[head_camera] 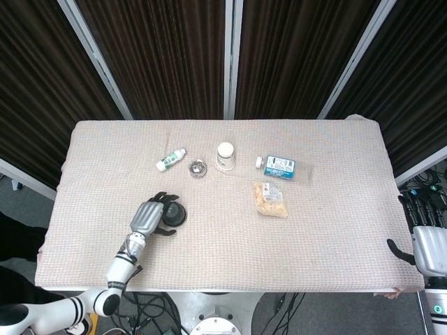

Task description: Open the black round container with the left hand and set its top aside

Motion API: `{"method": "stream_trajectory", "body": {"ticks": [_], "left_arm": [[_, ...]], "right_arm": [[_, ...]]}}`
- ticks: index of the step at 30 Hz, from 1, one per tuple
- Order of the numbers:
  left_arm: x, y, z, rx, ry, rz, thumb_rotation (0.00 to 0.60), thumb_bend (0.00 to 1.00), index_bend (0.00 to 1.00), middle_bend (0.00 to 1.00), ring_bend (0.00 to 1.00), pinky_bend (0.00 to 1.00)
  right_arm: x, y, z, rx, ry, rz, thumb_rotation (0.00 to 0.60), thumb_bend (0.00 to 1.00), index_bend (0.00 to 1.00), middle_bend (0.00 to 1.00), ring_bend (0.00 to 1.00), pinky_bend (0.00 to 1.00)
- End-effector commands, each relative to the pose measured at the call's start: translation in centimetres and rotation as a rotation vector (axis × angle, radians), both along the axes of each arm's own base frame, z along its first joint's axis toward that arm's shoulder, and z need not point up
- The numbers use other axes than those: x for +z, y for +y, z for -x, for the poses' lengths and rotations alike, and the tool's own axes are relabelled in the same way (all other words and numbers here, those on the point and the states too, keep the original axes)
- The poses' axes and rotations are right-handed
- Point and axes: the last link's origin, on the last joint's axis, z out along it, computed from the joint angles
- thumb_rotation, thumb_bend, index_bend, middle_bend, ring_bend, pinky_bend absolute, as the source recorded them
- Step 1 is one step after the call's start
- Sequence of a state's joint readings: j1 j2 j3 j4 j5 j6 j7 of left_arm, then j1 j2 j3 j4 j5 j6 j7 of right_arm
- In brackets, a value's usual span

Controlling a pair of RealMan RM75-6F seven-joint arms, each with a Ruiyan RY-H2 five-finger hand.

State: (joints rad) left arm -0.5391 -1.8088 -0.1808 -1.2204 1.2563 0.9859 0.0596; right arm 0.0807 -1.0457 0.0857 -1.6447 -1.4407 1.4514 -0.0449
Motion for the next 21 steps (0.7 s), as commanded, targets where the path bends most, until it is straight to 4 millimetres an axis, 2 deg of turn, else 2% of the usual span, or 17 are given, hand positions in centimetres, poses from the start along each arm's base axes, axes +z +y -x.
{"method": "stream_trajectory", "body": {"ticks": [1,21], "left_arm": [[-0.21,0.05,-0.11,-0.008,0.004,0.005,0.6,0.0,0.18,0.21,0.12,0.27],[-1.02,0.61,0.06,0.021,-0.001,0.016,0.6,0.0,0.18,0.28,0.15,0.27]], "right_arm": [[0.01,0.02,0.05,-0.002,0.001,-0.001,0.6,0.15,0.01,0.0,0.0,0.0],[-0.06,0.0,0.71,-0.036,0.004,-0.008,0.6,0.15,0.01,0.0,0.0,0.0]]}}
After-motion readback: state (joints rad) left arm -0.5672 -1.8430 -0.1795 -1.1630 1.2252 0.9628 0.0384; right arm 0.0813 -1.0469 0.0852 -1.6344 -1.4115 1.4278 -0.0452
